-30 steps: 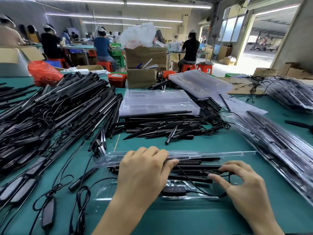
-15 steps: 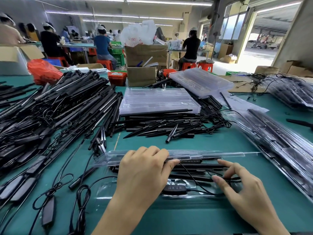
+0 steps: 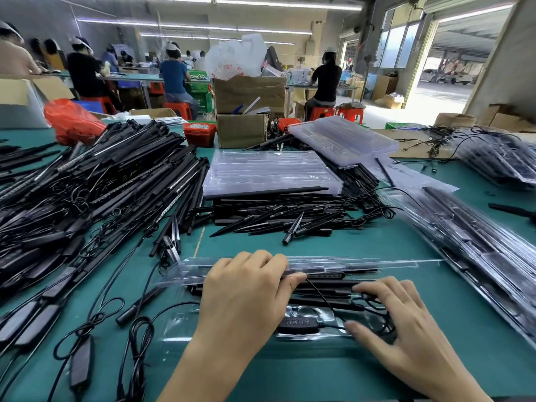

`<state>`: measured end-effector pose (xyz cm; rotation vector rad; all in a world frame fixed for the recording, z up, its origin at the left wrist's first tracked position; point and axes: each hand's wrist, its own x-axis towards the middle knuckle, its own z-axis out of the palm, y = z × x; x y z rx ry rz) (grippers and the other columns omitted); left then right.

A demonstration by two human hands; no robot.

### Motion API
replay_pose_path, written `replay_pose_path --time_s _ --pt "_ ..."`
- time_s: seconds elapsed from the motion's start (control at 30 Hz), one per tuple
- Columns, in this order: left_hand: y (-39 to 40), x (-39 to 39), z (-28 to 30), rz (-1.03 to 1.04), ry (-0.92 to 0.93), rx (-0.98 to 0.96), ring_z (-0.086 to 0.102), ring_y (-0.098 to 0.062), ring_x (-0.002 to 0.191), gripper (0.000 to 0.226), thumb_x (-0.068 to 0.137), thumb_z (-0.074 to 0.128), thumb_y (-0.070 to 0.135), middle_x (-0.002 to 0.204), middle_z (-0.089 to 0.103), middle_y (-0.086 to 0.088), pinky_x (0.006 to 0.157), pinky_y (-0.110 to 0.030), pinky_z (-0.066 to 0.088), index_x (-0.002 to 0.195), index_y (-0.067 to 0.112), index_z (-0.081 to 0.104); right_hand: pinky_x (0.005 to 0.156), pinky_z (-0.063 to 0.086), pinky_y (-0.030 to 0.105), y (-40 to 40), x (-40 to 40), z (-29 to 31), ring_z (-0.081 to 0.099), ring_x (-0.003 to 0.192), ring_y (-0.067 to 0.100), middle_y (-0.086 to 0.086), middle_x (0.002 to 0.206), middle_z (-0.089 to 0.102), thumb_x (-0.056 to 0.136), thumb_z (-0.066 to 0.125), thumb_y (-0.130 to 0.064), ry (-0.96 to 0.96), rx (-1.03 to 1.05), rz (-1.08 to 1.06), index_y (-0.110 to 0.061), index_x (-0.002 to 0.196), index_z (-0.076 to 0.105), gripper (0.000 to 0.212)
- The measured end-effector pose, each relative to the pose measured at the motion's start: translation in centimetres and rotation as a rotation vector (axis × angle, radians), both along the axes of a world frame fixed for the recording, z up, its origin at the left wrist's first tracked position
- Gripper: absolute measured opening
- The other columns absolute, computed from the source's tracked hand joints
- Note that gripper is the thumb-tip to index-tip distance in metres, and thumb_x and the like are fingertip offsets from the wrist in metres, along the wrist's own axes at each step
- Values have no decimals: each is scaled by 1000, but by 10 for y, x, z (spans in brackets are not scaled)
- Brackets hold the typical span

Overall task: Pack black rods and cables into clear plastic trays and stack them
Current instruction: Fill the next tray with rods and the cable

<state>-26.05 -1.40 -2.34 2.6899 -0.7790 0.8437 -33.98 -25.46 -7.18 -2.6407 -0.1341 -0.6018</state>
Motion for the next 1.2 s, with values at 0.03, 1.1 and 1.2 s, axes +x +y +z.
replay_pose_path --time_s 0.03,1.1,1.2 --pt "0 0 0 2 0 1 61 -10 67 45 96 34 59 73 65 14 58 -27 45 81 31 66 84 37 22 1 0 1 47 98 6 -21 102 54 82 57 -66 -10 -17 6 -35 110 59 43" --pt "3 -4 -6 -18 -8 -20 61 -10 68 41 96 39 58 75 64 16 60 -28 47 81 31 66 87 24 28 -3 3 9 37 105 9 -23 106 53 54 94 -45 54 128 -153 -41 97 57 57" --pt "3 -3 -4 -17 -9 -24 61 -10 68 41 96 39 58 75 64 16 60 -27 46 81 31 66 84 32 24 -5 3 11 41 97 8 -19 97 54 49 88 -56 70 174 -182 -36 89 60 53"
